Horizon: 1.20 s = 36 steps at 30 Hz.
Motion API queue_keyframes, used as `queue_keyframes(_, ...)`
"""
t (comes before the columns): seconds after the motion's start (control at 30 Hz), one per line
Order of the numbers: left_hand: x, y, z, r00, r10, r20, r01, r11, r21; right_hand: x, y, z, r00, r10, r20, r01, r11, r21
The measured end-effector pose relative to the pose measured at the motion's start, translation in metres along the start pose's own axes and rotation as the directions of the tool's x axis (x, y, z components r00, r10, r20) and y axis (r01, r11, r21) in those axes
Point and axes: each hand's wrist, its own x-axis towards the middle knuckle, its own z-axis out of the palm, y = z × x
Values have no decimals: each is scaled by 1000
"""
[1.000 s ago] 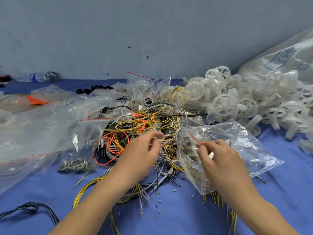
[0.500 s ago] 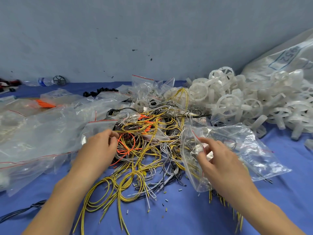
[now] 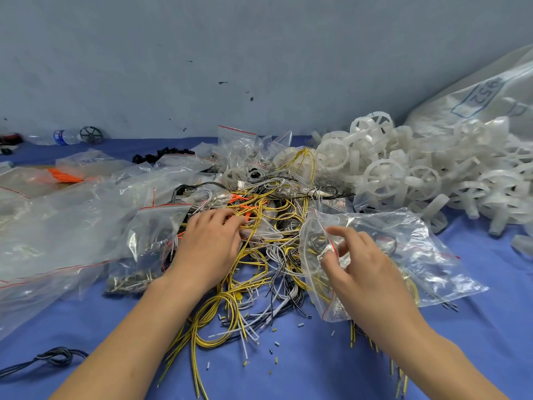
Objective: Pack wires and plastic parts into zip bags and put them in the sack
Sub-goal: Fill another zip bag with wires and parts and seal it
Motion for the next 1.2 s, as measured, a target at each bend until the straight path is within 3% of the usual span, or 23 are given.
queue_keyframes(0.1,7,-3,2,998,-67,2,67,998,15,1,1,0,1000,5,-11,-5,1000,4)
queue_keyframes(0.23,17,-1,3,984,-143,107,142,990,15,2,2,-1,1000,4,-19,-4,1000,-5)
queue_keyframes(0.43,14,-6,3,978,-78,194,59,993,101,1,5,-2,999,3,-41,-4,1000,-28)
queue_keyframes(0.57,14,-5,6,983,-79,164,47,981,189,1,4,-1,999,3,-42,-5,999,-45)
queue_keyframes(0.77,15,-1,5,998,-65,-13,66,976,205,2,3,-1,1000,6,-26,-7,999,-43)
queue_keyframes(0.9,14,-4,0,997,-24,-77,33,993,110,4,4,-2,999,6,-52,-8,999,-35)
queue_keyframes(1.03,15,-9,-10,989,-59,-134,42,991,-126,4,3,-2,998,0,-62,-2,999,-43)
queue_keyframes(1.13,17,-13,-23,991,-65,-116,11,909,-416,4,2,-2,999,-2,-52,-1,999,-47)
queue_keyframes(1.2,12,-10,-31,999,21,-44,-41,850,-526,5,1,-2,999,2,-41,-4,999,-46)
